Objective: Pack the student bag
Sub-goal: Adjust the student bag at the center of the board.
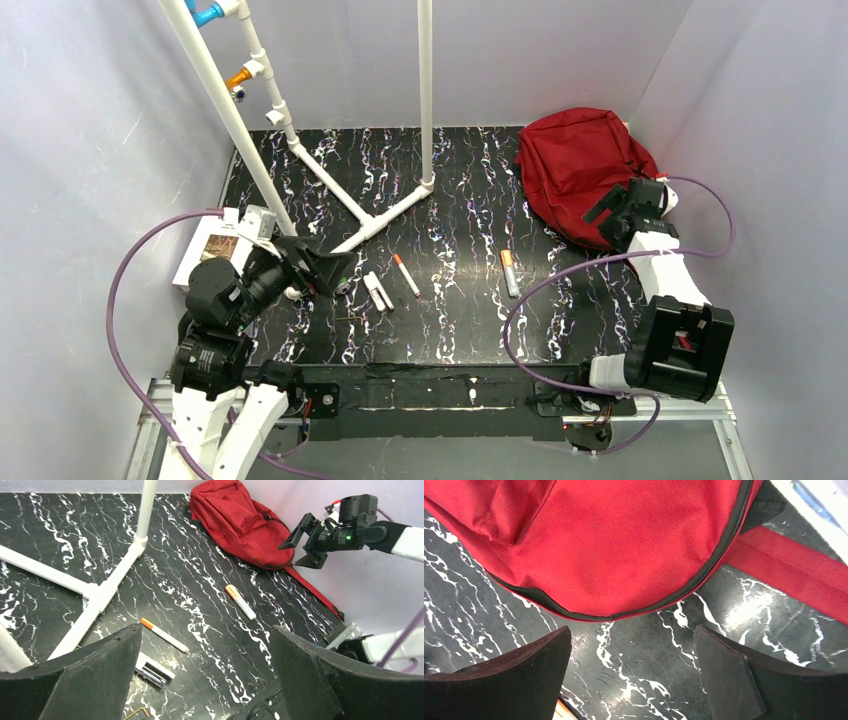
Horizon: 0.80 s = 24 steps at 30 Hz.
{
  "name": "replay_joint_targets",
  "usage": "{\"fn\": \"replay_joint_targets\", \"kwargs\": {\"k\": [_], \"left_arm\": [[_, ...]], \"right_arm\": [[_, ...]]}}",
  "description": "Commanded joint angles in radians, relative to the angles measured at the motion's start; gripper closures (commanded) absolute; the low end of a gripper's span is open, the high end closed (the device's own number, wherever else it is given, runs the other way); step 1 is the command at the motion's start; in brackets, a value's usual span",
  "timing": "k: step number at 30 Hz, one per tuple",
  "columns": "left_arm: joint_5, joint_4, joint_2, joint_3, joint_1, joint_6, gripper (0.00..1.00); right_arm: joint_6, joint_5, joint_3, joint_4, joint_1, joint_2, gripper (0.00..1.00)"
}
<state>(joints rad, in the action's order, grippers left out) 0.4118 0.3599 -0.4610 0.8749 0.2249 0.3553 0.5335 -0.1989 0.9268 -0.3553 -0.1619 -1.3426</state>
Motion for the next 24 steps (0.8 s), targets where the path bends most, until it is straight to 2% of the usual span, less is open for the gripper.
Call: {"fn": "replay_joint_targets", "kwargs": {"k": [1,5,9,10,15,17,19,20,21,23,24], "left_arm": [[0.088,0.041,0.004,-0.004,0.005,-0.011,0.01],[0.152,0.039,-0.008,-0.008,0.012,0.004,0.01],[0.346,0.014,-0.037,-0.013,0.019,-0.032,0.01],[0.381,0.018,-0.045,-0.010,0.020,-0.037,0.01],[0.502,0.012,-0.092,-0.018,0.027,-0.009,0.01],[0.527,-0.017,-0.114,-0.029,0.037,0.023,0.01],[0.507,-0.040,-0.132,-0.037,0.058,0.051,0.01],[0.495,-0.056,-0.139,-0.041,0.072,0.062,0.01],[0.480,-0.074,-0.144,-0.045,0.095,0.074,0.01],[0.441,-0.118,-0.157,-0.054,0.148,0.101,0.01],[0.414,-0.139,-0.166,-0.060,0.185,0.111,0.01]], "right_arm": [[0.137,0.159,-0.110,0.210,-0.079,0.005,0.00],[0.192,0.259,-0.193,0.408,-0.145,-0.037,0.00],[0.279,0.261,-0.173,0.427,-0.148,-0.124,0.00],[0.299,0.264,-0.174,0.436,-0.148,-0.151,0.03],[0.385,0.279,-0.177,0.502,-0.149,-0.229,0.04],[0.403,0.277,-0.168,0.502,-0.149,-0.254,0.10],[0.398,0.289,-0.166,0.512,-0.148,-0.271,0.24],[0.381,0.310,-0.166,0.524,-0.147,-0.275,0.37],[0.355,0.329,-0.165,0.530,-0.141,-0.276,0.55],[0.292,0.344,-0.162,0.500,-0.109,-0.259,0.97],[0.260,0.352,-0.161,0.467,-0.090,-0.240,0.99]]}}
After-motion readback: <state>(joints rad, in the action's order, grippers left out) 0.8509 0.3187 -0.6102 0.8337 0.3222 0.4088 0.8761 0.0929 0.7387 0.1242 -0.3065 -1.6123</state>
